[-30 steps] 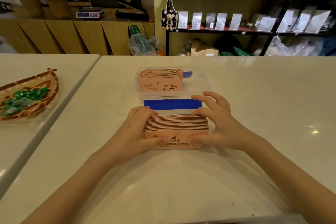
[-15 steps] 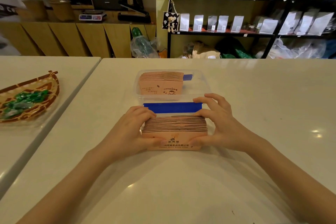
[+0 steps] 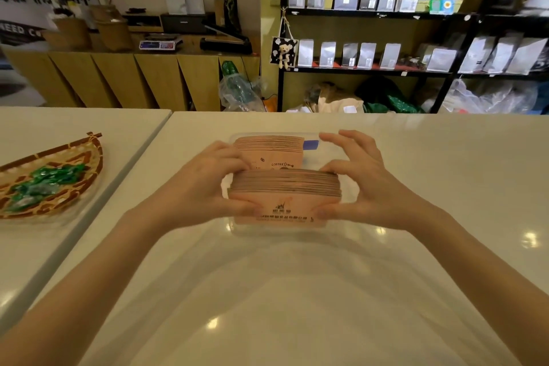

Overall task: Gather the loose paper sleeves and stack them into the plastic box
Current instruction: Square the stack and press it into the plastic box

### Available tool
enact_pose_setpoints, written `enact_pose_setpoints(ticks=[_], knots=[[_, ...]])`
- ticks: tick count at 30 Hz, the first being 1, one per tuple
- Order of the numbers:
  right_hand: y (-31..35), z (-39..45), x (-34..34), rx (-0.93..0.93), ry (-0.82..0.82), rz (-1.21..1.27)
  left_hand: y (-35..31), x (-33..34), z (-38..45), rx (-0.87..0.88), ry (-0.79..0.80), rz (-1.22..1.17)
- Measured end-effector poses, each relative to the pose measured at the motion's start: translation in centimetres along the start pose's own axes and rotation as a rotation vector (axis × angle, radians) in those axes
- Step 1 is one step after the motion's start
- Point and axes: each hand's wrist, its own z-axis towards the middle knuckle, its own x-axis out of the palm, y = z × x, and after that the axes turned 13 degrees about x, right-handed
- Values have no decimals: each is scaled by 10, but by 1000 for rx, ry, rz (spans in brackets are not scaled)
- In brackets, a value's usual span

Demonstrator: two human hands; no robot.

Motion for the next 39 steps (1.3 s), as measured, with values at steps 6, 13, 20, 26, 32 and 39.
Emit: enact_pose_setpoints(ticks=[6, 13, 20, 26, 32, 39], knots=[[10, 44, -20, 69, -44, -2, 20, -27, 32, -97, -26, 87], [0, 82, -8, 119, -12, -21, 52, -21, 50, -191, 22, 121], [-16, 100, 15, 144, 81, -60, 73, 0, 56, -272, 132, 87], [-20, 105, 24, 136, 170, -199, 80, 11, 60, -317, 297, 125], [-20, 109, 28, 135, 181, -312, 81, 12, 66, -331, 399, 224], [-16, 109, 24, 128, 177, -345, 74, 11, 67, -357, 385, 297]])
